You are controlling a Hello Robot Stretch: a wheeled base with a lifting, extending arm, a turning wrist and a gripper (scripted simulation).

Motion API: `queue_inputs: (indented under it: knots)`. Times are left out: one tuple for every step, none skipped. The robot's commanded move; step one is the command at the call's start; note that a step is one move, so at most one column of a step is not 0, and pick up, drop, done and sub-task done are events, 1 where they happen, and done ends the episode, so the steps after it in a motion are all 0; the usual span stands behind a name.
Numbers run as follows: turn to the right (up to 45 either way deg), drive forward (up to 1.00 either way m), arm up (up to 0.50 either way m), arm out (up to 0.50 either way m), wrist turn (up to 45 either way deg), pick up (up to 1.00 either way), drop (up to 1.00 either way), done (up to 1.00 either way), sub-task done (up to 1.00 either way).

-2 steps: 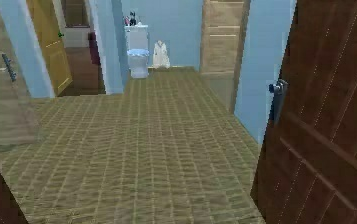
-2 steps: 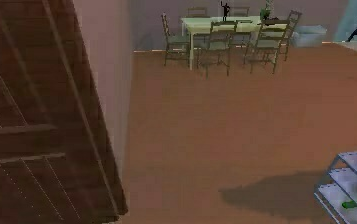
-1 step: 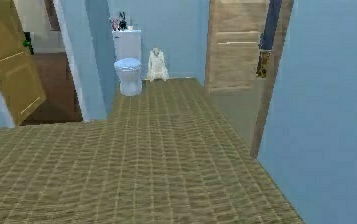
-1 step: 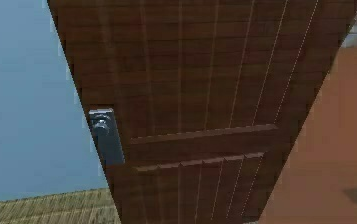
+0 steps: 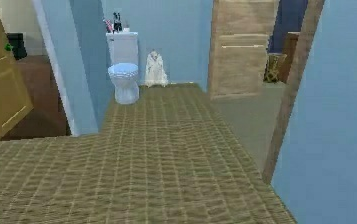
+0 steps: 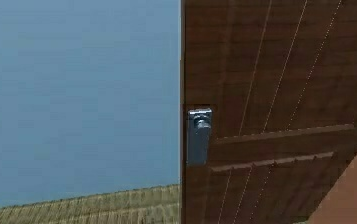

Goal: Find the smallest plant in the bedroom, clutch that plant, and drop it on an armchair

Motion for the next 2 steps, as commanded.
queue_inputs:
  knots:
    - [3.0,0.0,0.0,0.0,0.0,0.0,0.0,0.0,0.0]
    - [0.0,1.0,0.0,0.0,0.0,0.0,0.0,0.0,0.0]
